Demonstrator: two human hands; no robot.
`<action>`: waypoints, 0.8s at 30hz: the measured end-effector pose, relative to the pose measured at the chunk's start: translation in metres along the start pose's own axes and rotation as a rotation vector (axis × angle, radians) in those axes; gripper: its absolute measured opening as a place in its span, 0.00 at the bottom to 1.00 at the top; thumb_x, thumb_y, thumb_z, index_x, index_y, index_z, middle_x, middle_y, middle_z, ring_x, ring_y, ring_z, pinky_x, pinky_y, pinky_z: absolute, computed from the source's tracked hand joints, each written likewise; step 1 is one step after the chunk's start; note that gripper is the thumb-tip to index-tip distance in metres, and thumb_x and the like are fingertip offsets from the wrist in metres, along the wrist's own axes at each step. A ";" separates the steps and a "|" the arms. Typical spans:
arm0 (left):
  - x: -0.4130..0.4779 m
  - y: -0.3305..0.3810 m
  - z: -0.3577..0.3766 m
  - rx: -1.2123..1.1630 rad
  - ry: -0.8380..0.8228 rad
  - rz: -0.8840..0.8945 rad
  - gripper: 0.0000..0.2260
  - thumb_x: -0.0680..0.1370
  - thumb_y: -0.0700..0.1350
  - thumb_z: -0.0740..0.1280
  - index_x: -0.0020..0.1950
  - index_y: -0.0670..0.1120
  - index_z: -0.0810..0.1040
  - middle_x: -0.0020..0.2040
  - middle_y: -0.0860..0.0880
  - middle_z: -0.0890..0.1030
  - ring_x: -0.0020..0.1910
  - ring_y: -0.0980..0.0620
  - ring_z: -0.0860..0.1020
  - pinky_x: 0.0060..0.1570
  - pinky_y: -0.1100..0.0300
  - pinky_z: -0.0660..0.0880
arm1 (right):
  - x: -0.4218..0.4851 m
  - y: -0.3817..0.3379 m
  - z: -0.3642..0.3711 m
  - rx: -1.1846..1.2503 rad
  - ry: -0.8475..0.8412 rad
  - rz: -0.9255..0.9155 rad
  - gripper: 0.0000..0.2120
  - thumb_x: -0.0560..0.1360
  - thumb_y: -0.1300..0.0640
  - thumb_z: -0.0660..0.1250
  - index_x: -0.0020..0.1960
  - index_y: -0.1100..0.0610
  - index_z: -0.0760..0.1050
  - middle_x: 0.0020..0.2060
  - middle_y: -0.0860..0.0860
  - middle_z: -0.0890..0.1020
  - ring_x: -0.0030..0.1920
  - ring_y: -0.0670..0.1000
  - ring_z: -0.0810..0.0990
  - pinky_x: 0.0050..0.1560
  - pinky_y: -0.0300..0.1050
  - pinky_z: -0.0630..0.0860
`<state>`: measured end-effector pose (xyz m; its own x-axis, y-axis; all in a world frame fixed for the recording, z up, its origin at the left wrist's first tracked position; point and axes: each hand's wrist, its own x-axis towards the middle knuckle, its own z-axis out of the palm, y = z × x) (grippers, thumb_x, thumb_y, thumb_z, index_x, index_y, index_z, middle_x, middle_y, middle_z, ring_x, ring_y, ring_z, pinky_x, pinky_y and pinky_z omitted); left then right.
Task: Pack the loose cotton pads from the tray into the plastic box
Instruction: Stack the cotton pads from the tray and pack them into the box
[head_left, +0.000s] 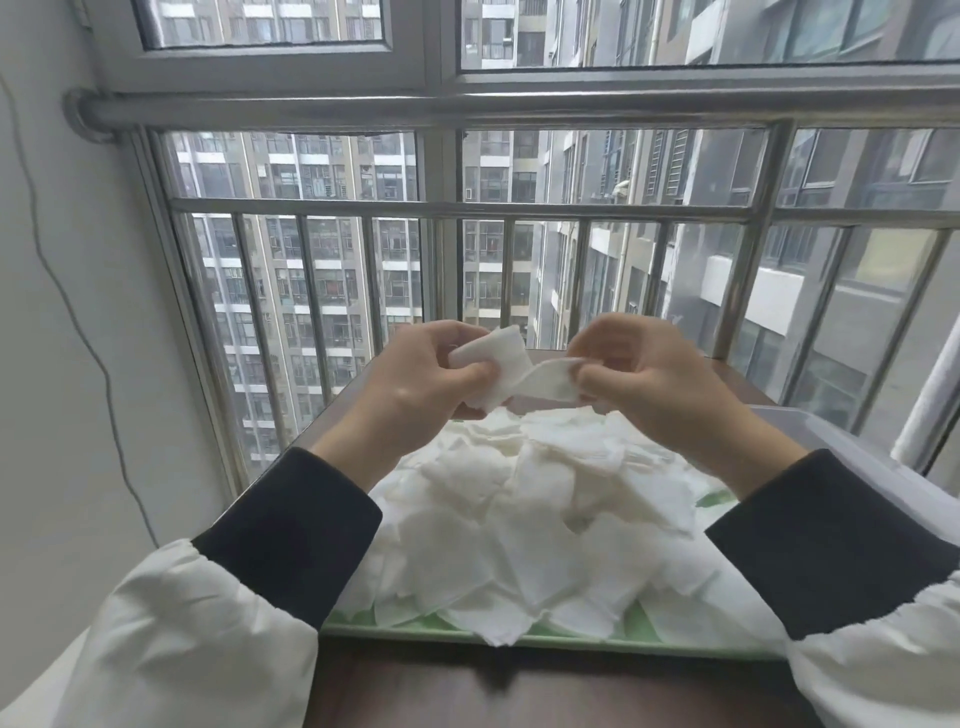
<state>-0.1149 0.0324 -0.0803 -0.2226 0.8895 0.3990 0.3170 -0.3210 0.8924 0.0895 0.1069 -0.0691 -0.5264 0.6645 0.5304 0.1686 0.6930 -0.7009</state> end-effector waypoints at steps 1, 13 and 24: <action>0.000 0.000 0.001 -0.007 -0.005 -0.001 0.08 0.78 0.35 0.71 0.55 0.46 0.81 0.48 0.43 0.84 0.45 0.45 0.86 0.35 0.62 0.81 | 0.000 0.000 -0.002 0.095 0.020 0.016 0.06 0.75 0.67 0.68 0.44 0.58 0.80 0.39 0.54 0.84 0.39 0.49 0.83 0.42 0.44 0.82; 0.014 0.022 0.028 0.082 -0.210 -0.028 0.11 0.77 0.31 0.69 0.52 0.45 0.86 0.44 0.43 0.86 0.42 0.50 0.86 0.41 0.59 0.81 | -0.004 0.003 -0.003 0.408 0.088 0.112 0.13 0.71 0.59 0.76 0.55 0.56 0.81 0.44 0.53 0.87 0.44 0.51 0.86 0.37 0.37 0.78; 0.008 0.016 0.030 -0.125 -0.256 -0.080 0.13 0.79 0.32 0.60 0.54 0.38 0.84 0.50 0.37 0.86 0.50 0.42 0.85 0.48 0.51 0.83 | -0.004 0.010 0.004 0.295 0.207 0.136 0.16 0.70 0.59 0.79 0.55 0.54 0.78 0.41 0.51 0.86 0.37 0.46 0.85 0.33 0.35 0.77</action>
<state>-0.0837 0.0440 -0.0695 0.0025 0.9615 0.2747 0.1888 -0.2702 0.9441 0.0899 0.1102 -0.0799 -0.3315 0.8078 0.4874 -0.0374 0.5050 -0.8623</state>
